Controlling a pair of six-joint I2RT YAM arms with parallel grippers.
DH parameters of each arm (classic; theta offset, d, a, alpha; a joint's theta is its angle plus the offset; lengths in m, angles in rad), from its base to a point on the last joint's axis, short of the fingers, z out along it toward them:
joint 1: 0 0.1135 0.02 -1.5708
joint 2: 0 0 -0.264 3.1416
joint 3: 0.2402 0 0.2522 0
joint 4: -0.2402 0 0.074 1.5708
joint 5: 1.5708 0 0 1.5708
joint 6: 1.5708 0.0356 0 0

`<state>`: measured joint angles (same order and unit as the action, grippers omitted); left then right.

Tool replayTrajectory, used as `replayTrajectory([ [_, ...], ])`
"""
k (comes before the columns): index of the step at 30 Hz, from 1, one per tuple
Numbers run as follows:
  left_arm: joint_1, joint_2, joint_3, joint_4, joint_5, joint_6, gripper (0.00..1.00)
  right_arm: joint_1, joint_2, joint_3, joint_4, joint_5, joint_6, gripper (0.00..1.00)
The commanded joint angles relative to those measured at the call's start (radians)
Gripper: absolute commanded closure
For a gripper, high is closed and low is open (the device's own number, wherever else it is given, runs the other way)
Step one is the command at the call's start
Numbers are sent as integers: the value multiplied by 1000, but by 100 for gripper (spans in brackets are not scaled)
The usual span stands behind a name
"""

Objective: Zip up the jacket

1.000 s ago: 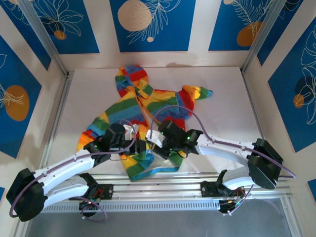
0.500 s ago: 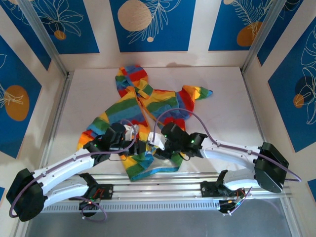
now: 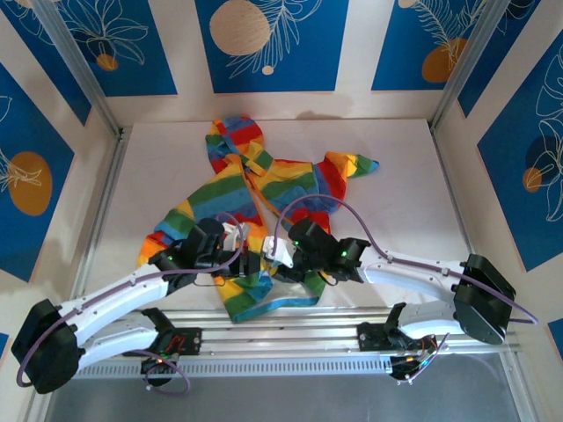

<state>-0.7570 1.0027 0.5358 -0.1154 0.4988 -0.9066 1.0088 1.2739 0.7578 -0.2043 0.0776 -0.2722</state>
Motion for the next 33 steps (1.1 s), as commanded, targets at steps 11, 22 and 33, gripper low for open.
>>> replayTrajectory([
  [11, 9, -20, 20, 16, 59, 19, 100, 29, -11, -61, 117, -24, -110, 63],
  [22, 11, -19, 23, 12, 68, 15, 100, 49, -2, -76, 169, 23, -122, 67],
  [33, 17, -45, 21, -25, 57, 29, 100, 51, -47, -100, 143, 86, -119, 91],
])
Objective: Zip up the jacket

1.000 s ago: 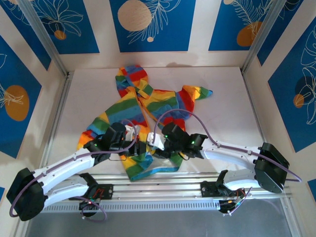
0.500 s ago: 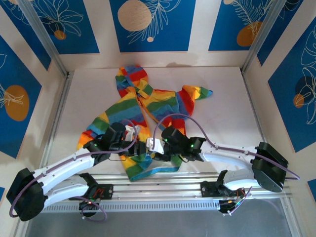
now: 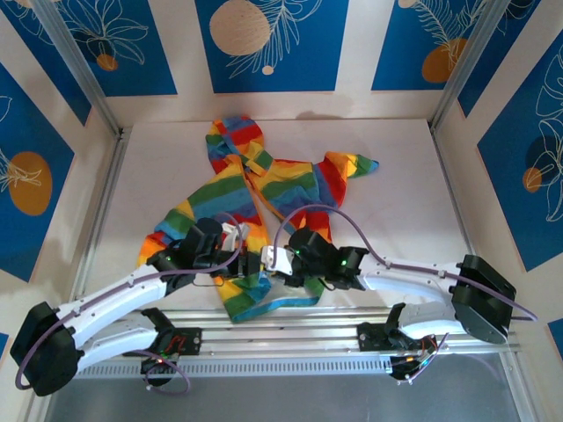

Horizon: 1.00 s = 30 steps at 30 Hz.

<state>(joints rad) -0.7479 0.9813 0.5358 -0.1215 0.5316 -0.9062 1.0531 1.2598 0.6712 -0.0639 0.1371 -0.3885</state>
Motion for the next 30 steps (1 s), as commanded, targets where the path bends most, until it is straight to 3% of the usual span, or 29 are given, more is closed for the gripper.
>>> replayTrajectory([
  [1, 8, -23, 21, -24, 25, 31, 100, 7, -37, -14, -1, 28, -2, 92],
  [6, 8, -23, 20, -42, 24, 33, 100, 8, -43, 3, -29, 24, 18, 100],
  [16, 7, -13, 30, -115, 35, 66, 100, -30, -17, 67, -129, 42, 134, 100],
  [28, 9, -3, 43, -183, 43, 101, 100, -99, 15, 105, -182, -35, 203, 100],
  [29, 8, -6, 40, -178, 33, 101, 99, -99, 15, 106, -182, -52, 200, 100],
  [30, 9, -9, 35, -170, 21, 100, 89, -99, 14, 103, -179, -67, 198, 100],
])
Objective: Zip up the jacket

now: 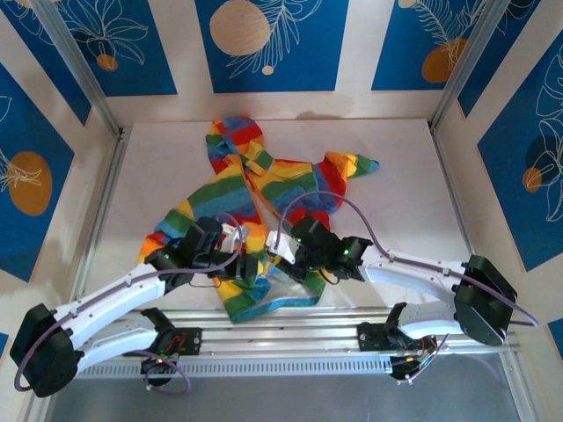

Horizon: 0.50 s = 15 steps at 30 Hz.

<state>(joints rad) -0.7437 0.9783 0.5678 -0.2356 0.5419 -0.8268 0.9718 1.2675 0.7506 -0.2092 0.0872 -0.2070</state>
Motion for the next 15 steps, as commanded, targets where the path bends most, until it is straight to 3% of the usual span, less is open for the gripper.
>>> replayTrajectory([
  [1, 4, -7, -1, -46, 4, 19, 83, -16, 5, 22, -31, -31, 15, 100],
  [4, 5, -10, -17, 8, -10, 10, 59, -15, 0, 20, -27, -61, 12, 100],
  [6, 5, -6, -31, 51, -11, 0, 52, -15, -1, 20, -27, -68, 12, 100],
  [9, 3, 11, -51, 124, -12, -15, 47, -13, 1, 21, -27, -74, 13, 100],
  [15, 3, 99, -47, 223, 23, -37, 49, -13, 8, 27, -30, -77, 14, 100],
])
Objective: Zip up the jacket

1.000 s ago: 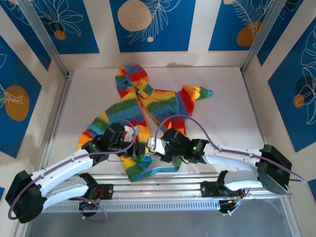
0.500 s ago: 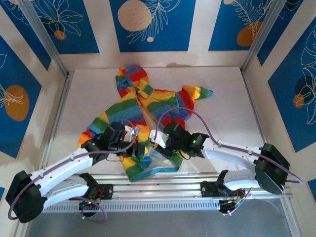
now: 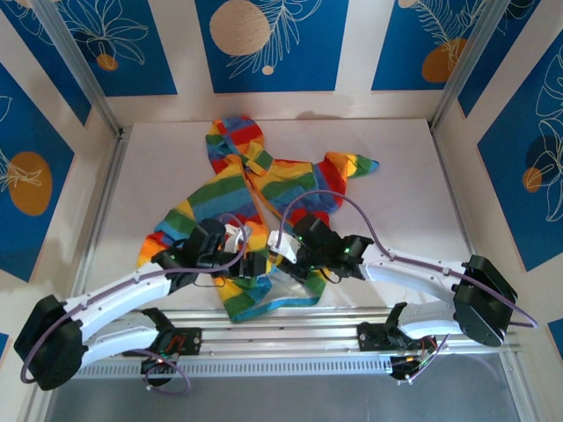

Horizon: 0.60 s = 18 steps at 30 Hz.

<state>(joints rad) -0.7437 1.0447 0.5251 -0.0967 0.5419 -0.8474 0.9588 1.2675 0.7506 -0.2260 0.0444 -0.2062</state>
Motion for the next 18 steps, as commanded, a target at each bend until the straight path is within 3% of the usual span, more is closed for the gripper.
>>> replayTrajectory([
  [1, 1, 43, -2, 91, 30, -16, 52, 0, 10, 29, -14, -34, 14, 100],
  [6, 0, 68, 4, 77, 44, -12, 64, -5, 33, 55, -27, -17, 31, 100],
  [10, 0, 45, -9, 27, 26, 2, 89, -15, 58, 71, -26, -11, 52, 100],
  [13, 1, 13, -11, -30, -1, 18, 100, -25, 85, 95, -24, -2, 75, 100],
  [18, 2, -27, -18, -98, -27, 40, 100, -37, 155, 147, -24, 44, 139, 100],
])
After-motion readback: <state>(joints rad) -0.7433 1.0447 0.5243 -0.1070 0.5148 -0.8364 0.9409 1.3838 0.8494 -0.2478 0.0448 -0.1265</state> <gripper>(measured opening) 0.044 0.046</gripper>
